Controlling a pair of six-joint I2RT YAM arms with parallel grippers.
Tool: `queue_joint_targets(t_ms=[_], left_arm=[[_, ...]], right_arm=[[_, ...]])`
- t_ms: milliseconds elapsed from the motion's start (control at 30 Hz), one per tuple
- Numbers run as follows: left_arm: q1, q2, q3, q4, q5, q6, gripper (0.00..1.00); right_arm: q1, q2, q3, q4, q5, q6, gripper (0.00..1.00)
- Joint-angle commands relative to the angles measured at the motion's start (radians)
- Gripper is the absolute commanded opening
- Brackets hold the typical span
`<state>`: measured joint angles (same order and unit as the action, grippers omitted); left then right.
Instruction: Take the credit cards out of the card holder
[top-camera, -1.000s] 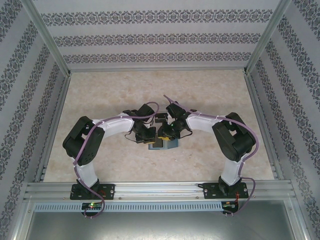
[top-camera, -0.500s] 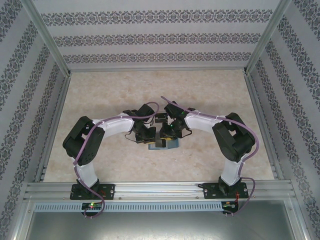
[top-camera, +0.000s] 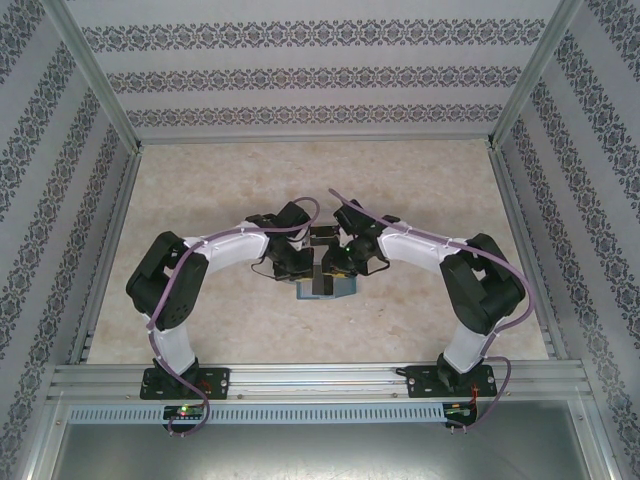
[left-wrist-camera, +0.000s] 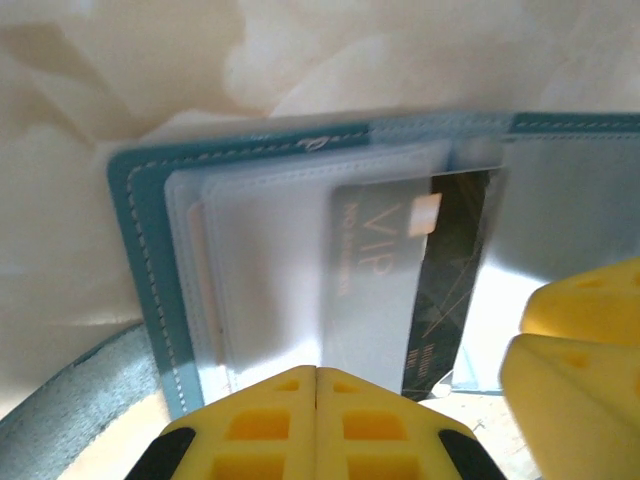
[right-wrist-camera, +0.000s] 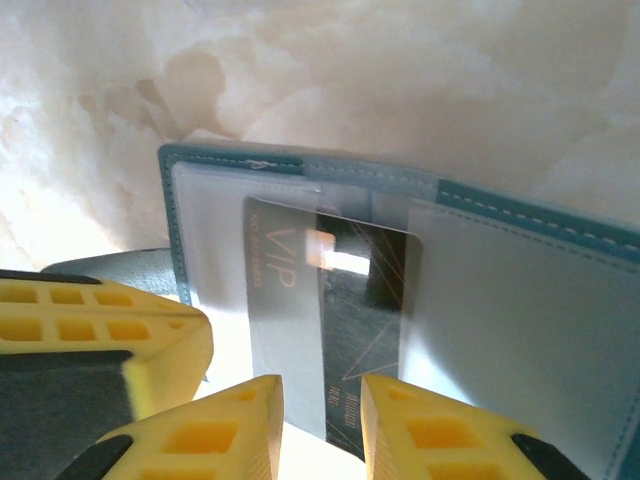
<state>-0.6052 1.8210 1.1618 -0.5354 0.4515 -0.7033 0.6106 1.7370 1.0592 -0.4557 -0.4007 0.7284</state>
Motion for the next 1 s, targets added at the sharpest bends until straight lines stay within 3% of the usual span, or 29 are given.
queue_joint_targets(t_ms=[0, 967], left_arm=[[0.013, 0.026, 0.036, -0.044, 0.008, 0.032, 0.00], [0.015, 0.107, 0.003, -0.077, 0.004, 0.054, 0.00]], right_arm=[[-0.010, -0.025, -0.045, 0.020, -0.021, 0.029, 0.28], [-0.050, 0.059, -0.082, 0.096, -0.086, 0.001, 0.28]])
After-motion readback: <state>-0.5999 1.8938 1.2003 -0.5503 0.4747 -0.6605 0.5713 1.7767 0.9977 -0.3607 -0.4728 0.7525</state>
